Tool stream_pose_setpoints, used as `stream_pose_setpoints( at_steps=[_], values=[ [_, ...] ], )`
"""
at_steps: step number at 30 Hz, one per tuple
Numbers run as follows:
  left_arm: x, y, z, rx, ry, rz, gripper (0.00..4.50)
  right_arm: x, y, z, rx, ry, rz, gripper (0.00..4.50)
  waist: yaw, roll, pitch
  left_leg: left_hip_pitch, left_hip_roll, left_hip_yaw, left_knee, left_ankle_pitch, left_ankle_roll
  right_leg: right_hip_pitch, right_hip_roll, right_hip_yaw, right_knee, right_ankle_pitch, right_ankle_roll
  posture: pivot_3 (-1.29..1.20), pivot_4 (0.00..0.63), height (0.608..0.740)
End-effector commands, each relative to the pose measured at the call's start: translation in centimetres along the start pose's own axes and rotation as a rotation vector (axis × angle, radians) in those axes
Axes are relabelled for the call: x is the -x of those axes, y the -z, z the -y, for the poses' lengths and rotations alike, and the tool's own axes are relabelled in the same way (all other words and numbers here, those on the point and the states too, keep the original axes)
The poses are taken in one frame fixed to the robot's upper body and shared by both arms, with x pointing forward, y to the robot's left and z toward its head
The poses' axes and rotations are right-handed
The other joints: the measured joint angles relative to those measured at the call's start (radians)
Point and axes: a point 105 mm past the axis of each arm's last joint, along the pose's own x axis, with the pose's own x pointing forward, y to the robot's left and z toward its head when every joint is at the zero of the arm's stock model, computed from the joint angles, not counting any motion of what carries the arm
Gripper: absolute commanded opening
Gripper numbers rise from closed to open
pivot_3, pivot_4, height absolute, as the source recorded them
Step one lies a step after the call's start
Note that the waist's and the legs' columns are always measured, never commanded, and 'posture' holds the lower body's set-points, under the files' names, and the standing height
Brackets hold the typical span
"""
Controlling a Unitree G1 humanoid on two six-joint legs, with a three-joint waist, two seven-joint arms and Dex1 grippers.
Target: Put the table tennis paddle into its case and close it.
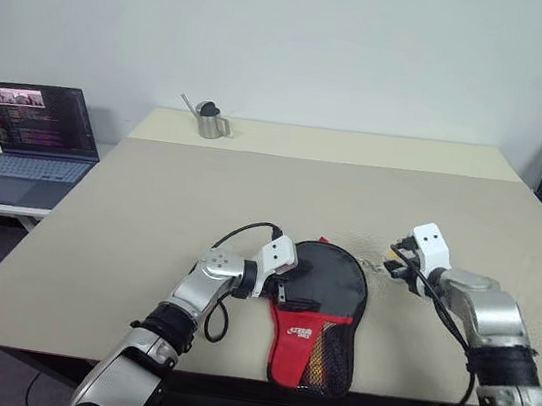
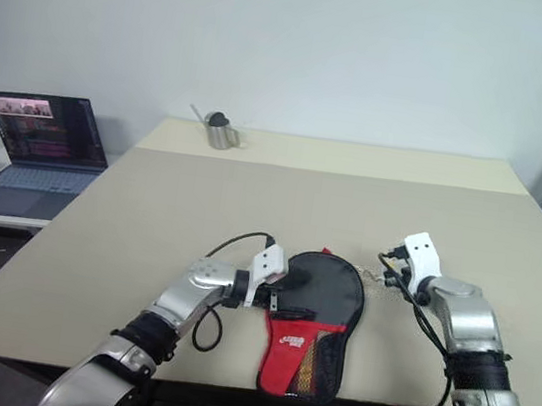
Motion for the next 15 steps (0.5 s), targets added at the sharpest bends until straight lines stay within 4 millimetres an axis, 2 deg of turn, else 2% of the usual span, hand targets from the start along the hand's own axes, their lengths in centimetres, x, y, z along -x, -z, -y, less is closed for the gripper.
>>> stream_pose_setpoints(
  at_steps=[1,6,10,15],
  values=[
    [-0.5,4.8,2.4,0.093,0.084,-0.174,4.50,3.4,-0.1,-0.1,0.005,-0.032,-0.002,0.55,0.003,0.000,0.000,0.002,0.000,0.000,0.000,-0.001,0.001,0.001,0.000,0.000,0.000,0.000,0.001,0.00,0.150,0.740],
    [-1.3,4.3,2.7,0.085,0.111,-0.160,4.50,6.2,1.9,-2.9,0.004,-0.154,-0.076,0.55,0.010,-0.001,0.000,0.007,0.001,0.000,-0.001,-0.002,0.003,0.009,-0.001,0.000,-0.004,-0.001,0.002,0.00,0.150,0.740],
    [-1.6,4.1,2.8,0.075,0.121,-0.158,4.50,7.6,2.8,-4.2,0.010,-0.203,-0.110,0.55,0.015,-0.001,0.000,0.007,0.001,-0.001,-0.001,-0.002,0.003,0.013,-0.001,-0.002,-0.010,0.000,0.004,0.00,0.150,0.740],
    [-2.1,4.0,2.9,0.071,0.129,-0.155,4.50,9.3,4.5,-6.9,0.037,-0.333,-0.168,0.55,0.026,-0.002,0.001,0.007,0.000,-0.001,-0.001,-0.004,0.006,0.014,-0.003,-0.002,-0.013,0.000,0.006,0.00,0.150,0.740]
  ],
)
